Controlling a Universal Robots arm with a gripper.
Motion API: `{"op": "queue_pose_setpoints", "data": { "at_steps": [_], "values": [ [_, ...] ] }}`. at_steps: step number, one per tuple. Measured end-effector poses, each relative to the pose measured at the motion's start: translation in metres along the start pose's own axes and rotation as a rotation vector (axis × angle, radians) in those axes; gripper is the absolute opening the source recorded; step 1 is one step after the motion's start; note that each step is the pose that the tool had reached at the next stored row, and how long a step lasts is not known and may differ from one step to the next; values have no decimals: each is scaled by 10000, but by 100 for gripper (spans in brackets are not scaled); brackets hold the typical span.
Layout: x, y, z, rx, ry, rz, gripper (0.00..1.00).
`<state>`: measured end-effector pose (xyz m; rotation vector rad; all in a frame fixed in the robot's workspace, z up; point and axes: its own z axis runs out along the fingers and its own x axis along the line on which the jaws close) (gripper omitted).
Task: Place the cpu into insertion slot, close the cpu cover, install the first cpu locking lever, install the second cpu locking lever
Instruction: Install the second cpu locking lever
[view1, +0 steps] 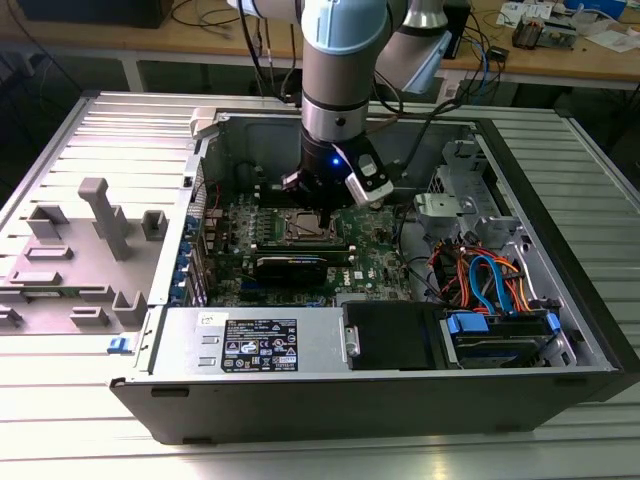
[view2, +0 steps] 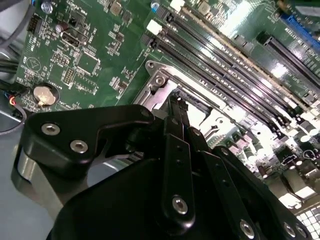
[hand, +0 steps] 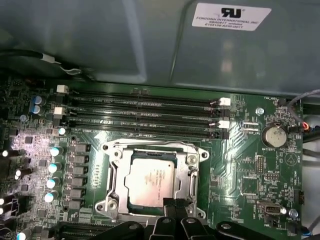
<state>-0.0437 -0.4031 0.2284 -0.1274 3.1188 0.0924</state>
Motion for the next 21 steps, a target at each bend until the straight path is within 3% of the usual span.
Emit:
{"op": "queue_pose_setpoints", "data": {
  "at_steps": [9, 12, 13, 15, 16, 21],
  "values": [
    [4, -64, -103, 1, 0, 0, 11],
    [15, -208, -112, 1, 0, 0, 11],
    [21, -246, -114, -29, -4, 1, 11],
    [50, -281, -113, -355, -30, 8, 11],
    [63, -286, -112, -435, -37, 9, 11],
    [121, -348, -109, -497, -42, 9, 11]
  ]
}}
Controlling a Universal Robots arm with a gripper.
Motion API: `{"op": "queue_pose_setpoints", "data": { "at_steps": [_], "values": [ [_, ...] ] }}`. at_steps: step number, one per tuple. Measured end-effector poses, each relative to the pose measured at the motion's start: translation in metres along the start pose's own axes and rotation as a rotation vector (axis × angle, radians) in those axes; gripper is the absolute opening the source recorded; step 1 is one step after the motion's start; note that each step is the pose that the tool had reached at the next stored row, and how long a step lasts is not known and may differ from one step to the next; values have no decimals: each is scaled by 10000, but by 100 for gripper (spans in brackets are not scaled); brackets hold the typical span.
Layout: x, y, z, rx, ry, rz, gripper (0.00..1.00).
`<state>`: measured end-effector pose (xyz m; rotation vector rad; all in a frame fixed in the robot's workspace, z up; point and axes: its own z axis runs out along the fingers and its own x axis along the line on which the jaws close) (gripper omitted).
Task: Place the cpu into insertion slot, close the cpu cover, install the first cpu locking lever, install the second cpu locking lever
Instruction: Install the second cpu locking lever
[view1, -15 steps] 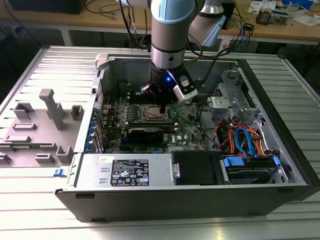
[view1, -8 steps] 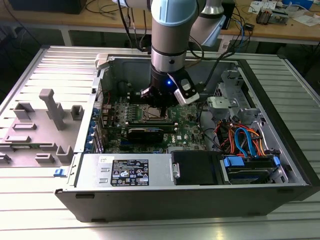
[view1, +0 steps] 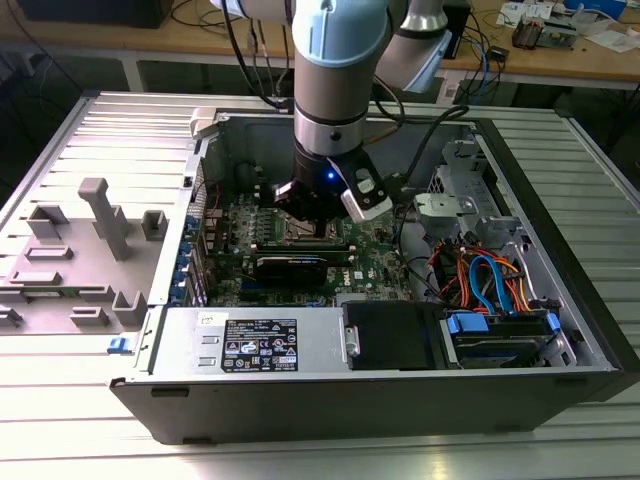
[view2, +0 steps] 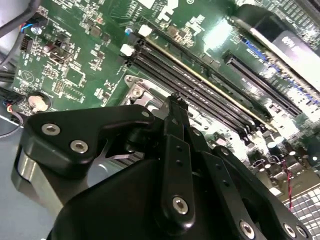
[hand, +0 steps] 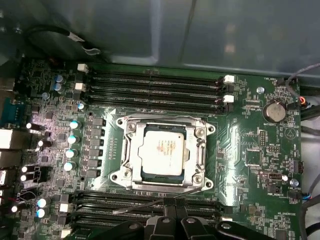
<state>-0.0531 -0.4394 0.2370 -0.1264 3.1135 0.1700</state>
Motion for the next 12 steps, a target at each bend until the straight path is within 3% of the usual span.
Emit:
{"op": "queue_pose_setpoints", "data": {
  "at_steps": [8, 12],
  "values": [
    [77, -9, 15, -104, -8, 1, 11],
    [139, -14, 40, -225, -19, 3, 11]
  ]
}}
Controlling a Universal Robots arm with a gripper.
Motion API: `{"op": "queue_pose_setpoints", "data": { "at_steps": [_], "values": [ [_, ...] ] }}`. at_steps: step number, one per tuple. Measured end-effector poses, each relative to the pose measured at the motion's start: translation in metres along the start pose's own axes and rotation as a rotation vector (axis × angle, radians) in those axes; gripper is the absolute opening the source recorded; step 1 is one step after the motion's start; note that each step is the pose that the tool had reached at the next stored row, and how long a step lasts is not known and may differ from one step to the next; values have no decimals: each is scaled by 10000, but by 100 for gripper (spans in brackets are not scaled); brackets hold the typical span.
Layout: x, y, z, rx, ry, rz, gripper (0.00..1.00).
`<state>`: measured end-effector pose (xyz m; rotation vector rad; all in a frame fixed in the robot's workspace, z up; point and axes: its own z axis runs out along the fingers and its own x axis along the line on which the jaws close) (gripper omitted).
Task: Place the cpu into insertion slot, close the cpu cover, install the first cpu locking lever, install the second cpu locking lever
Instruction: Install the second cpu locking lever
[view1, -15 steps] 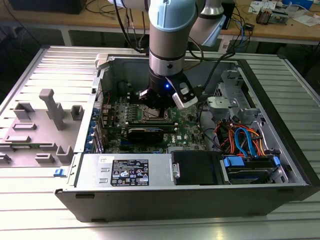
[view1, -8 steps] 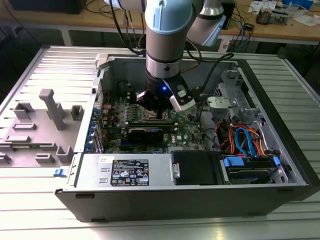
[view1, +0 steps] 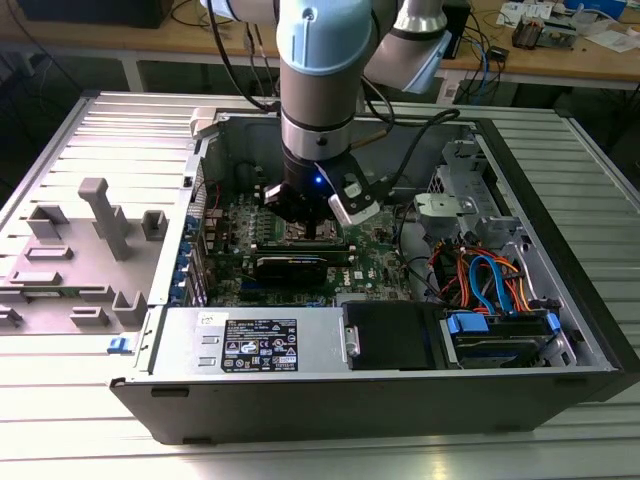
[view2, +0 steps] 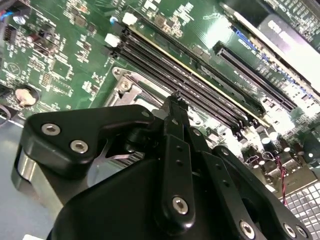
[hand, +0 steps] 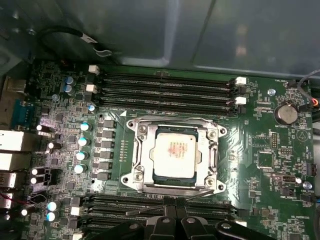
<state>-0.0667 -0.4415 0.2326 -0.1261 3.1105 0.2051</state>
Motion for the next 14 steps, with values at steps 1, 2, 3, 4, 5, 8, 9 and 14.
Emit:
{"op": "queue_pose_setpoints", "data": {
  "at_steps": [1, 2, 3, 4, 5, 8, 9, 14],
  "values": [
    [12, -2, 7, -31, -2, 1, 11],
    [21, -3, 14, -56, -4, 2, 11],
    [27, -3, 23, -83, -8, 3, 11],
    [30, -4, 29, -107, -9, 2, 11],
    [31, -5, 30, -115, -9, 2, 11],
    [32, -7, 43, -151, -12, 3, 11],
    [32, -7, 43, -151, -12, 3, 11],
    [32, -7, 43, -152, -12, 3, 11]
  ]
}}
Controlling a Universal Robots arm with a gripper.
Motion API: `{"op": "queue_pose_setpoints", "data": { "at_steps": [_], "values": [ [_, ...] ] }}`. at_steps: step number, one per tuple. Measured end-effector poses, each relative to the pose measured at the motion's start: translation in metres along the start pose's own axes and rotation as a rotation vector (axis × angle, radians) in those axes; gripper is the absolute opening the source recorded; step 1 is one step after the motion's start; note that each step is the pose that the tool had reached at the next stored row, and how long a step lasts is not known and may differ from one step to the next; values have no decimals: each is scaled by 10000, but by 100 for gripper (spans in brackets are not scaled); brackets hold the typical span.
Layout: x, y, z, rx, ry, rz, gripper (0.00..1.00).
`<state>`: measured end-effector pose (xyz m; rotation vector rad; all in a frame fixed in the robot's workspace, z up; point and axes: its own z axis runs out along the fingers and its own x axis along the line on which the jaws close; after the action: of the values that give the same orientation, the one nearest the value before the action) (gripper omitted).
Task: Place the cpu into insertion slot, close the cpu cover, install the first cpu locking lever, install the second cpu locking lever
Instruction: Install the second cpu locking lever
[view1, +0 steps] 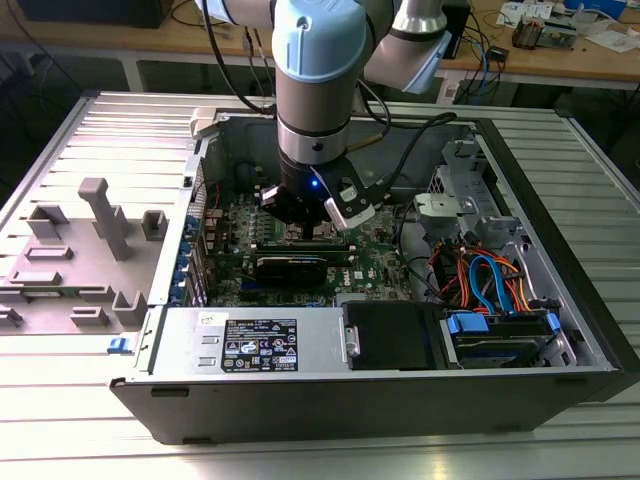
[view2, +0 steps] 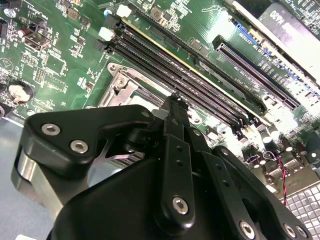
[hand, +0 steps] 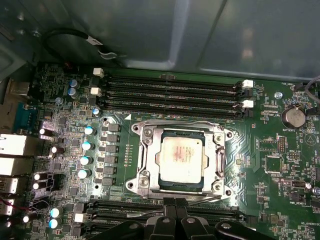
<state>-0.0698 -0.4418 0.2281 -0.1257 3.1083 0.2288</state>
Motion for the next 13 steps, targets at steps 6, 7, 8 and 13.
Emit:
{"op": "queue_pose_setpoints", "data": {
  "at_steps": [6, 7, 8, 13],
  "values": [
    [0, 0, 1, -1, -1, 0, 11],
    [0, 0, 1, -2, 0, 0, 11],
    [0, 0, 1, -2, 0, 0, 11],
    [3, -1, 3, -7, -2, -1, 11]
  ]
}}
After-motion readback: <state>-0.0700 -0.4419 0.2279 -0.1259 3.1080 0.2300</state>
